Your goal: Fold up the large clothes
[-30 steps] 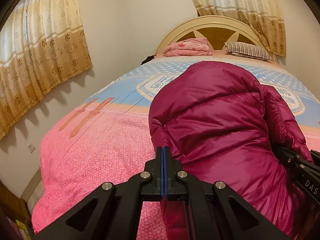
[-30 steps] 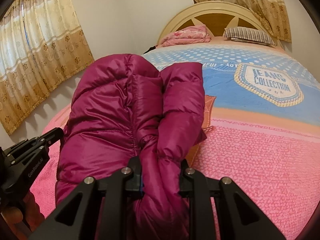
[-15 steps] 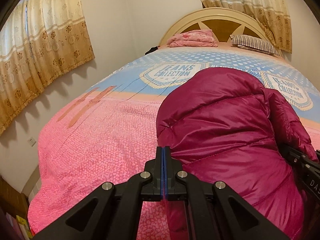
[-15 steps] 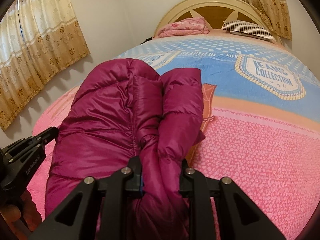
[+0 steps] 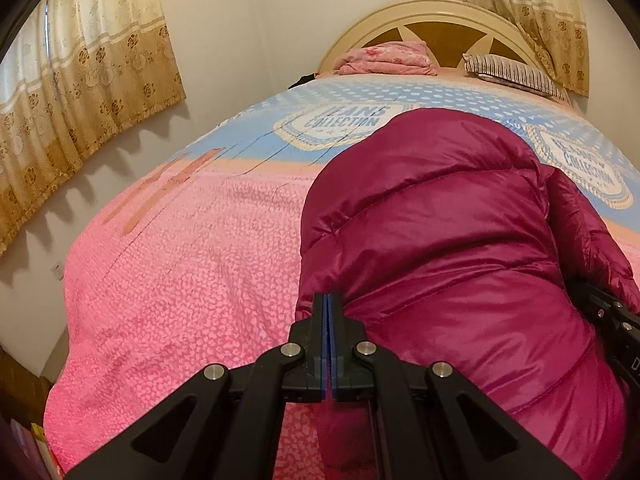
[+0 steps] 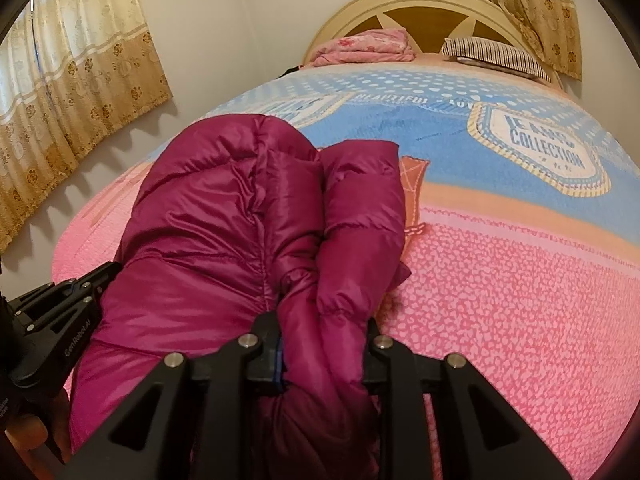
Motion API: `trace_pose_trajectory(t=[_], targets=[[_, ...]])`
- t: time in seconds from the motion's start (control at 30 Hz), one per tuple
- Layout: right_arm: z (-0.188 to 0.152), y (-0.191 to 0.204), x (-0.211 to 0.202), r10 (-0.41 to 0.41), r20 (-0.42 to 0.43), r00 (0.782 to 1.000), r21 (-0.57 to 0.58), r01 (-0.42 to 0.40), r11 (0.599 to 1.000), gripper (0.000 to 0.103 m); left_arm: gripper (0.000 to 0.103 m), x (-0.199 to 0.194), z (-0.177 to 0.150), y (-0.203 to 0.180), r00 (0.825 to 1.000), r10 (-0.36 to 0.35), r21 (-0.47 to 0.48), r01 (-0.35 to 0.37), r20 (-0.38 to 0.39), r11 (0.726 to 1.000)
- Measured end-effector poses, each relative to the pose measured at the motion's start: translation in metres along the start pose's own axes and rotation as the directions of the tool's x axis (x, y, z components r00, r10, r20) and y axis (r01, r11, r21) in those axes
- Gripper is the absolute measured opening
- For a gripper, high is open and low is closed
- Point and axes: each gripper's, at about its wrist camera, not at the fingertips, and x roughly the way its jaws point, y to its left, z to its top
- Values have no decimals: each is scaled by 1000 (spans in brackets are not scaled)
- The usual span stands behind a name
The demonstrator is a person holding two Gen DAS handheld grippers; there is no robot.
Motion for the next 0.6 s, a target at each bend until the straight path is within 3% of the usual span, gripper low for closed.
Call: trace_pose_trajectory(t=[0.37, 0.6], targets=[[0, -1, 6, -14, -14, 1000, -2, 14, 1000, 29, 1, 8, -1, -7, 1000, 12, 12, -12, -17, 1000], [0, -2, 9, -21, -26, 999, -3, 21, 1000, 37, 1, 7, 2, -7, 1000, -8, 6, 8, -22, 1000]])
